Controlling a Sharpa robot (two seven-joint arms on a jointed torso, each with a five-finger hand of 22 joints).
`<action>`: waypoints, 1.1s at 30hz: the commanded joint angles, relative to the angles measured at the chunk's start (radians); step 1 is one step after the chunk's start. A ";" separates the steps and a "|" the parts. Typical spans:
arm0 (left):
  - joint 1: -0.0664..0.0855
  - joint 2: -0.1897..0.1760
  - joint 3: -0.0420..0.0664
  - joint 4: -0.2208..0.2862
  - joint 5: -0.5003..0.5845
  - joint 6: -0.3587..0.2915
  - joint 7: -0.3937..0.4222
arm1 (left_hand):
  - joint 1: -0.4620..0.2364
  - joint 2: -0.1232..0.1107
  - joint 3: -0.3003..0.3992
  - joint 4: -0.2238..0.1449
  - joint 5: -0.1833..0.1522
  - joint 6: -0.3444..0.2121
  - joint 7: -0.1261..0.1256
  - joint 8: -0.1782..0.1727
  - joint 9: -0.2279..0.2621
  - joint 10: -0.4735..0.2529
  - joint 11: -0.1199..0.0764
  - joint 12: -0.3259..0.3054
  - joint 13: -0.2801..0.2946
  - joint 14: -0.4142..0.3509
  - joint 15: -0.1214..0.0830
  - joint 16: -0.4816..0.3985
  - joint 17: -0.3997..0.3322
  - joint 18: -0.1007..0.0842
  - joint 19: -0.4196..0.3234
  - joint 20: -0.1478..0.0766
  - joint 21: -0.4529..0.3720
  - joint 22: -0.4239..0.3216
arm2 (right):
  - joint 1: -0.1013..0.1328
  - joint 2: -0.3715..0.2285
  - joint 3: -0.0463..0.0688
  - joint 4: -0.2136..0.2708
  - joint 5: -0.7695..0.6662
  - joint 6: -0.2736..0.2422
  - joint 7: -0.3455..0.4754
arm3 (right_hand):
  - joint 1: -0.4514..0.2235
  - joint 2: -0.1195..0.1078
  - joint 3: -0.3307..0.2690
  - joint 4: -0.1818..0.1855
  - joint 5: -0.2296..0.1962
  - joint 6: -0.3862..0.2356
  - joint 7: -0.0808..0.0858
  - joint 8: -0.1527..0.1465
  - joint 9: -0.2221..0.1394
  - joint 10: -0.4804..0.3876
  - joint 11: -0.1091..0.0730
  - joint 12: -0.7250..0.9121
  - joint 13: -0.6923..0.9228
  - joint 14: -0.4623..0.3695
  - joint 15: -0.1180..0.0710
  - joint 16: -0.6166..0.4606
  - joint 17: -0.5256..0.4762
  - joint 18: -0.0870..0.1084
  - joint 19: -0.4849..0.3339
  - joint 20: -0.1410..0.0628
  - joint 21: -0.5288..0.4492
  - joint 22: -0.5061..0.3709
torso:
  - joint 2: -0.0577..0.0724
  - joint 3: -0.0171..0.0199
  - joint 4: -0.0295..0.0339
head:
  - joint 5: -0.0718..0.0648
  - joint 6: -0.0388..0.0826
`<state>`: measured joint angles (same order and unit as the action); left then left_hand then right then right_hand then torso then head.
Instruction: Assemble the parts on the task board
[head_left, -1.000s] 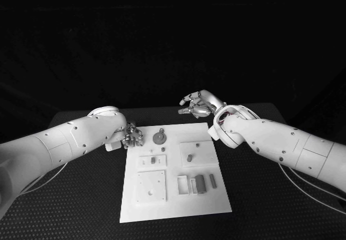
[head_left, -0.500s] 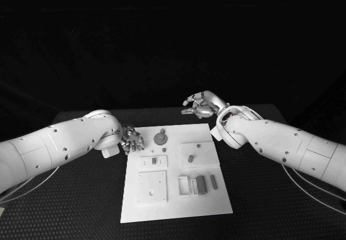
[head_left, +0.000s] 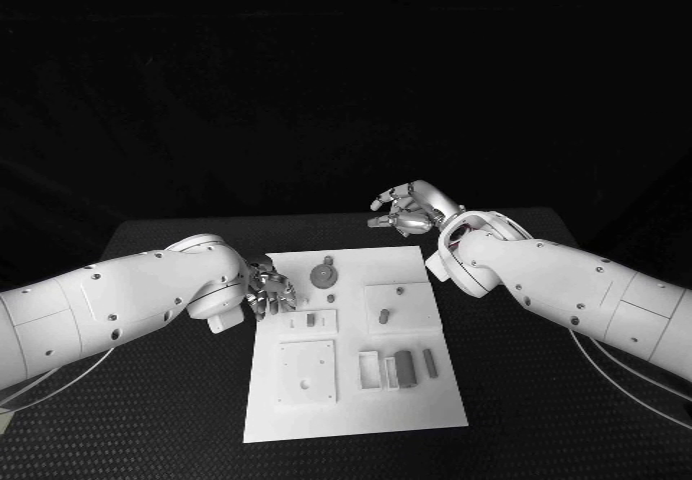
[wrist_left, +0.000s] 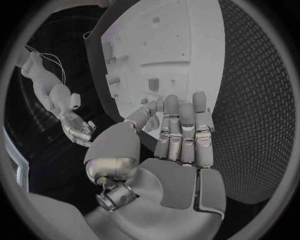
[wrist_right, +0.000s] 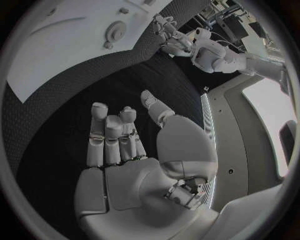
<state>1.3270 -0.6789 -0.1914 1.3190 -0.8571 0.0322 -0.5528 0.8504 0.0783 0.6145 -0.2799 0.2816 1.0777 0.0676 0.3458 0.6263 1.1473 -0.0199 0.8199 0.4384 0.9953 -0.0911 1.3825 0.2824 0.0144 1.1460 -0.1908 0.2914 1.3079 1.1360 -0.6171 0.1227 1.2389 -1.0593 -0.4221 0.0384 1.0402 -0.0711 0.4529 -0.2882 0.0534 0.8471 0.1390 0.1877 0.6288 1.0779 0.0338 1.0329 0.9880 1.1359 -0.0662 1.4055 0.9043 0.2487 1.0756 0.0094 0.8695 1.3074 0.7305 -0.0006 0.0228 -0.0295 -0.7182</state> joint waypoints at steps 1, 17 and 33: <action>0.001 0.001 -0.007 0.012 -0.048 -0.028 -0.007 | 0.005 0.009 0.019 -0.010 0.005 0.008 0.001 0.031 0.002 0.016 -0.011 0.004 0.001 0.018 -0.012 0.007 0.000 -0.014 0.007 0.001 0.004 0.017 | 0.000 0.000 0.001 0.001 -0.003 0.012 0.003 | -0.001 0.005 -0.006 0.000 -0.003 -0.012 0.016 -0.007 -0.001 -0.002 0.007 0.007 -0.002 0.006 -0.001 0.004 -0.001 0.013 0.004 -0.003 -0.005 0.008 | 0.000 0.0010 -0.0017 | 0.002 -0.002; 0.000 0.006 -0.042 0.020 -0.092 0.007 -0.013 | 0.004 0.008 0.020 -0.010 0.003 0.011 0.000 0.032 0.001 0.019 -0.013 0.004 0.001 0.021 -0.013 0.007 0.000 -0.014 0.009 -0.001 0.005 0.018 | 0.000 0.002 0.001 0.002 -0.003 0.013 0.003 | -0.003 0.005 -0.006 0.000 -0.003 -0.012 0.016 -0.007 -0.001 -0.002 0.007 0.007 -0.002 0.006 -0.001 0.004 -0.002 0.013 0.004 -0.003 -0.006 0.008 | 0.001 0.0003 -0.0025 | 0.003 -0.008; -0.006 0.026 -0.043 0.005 -0.099 0.034 -0.012 | 0.004 0.008 0.021 -0.010 0.002 0.011 0.000 0.032 0.001 0.020 -0.013 0.003 0.001 0.022 -0.013 0.007 0.000 -0.014 0.010 -0.001 0.005 0.018 | 0.000 0.006 0.001 -0.001 -0.003 0.014 0.003 | -0.003 0.005 -0.006 0.001 -0.003 -0.012 0.016 -0.007 -0.001 -0.002 0.007 0.008 -0.002 0.005 -0.001 0.004 -0.002 0.013 0.004 -0.003 -0.006 0.008 | 0.001 -0.0001 -0.0031 | -0.001 -0.014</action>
<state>1.3215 -0.6560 -0.2343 1.3237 -0.9494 0.0430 -0.5664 0.8511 0.0776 0.6185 -0.2810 0.2815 1.0843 0.0677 0.3458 0.6260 1.1508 -0.0234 0.8198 0.4389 1.0009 -0.0893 1.3861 0.2825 0.0144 1.1527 -0.1909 0.2913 1.3075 1.1360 -0.6124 0.1227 1.2378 -1.0593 -0.4196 0.0375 1.0402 -0.0711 0.4529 -0.2882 0.0534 0.8443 0.1392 0.1877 0.6287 1.0778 0.0338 1.0369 0.9872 1.1342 -0.0645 1.4055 0.9035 0.2487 1.0738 0.0112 0.8695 1.3074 0.7317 -0.0008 0.0196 -0.0298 -0.7312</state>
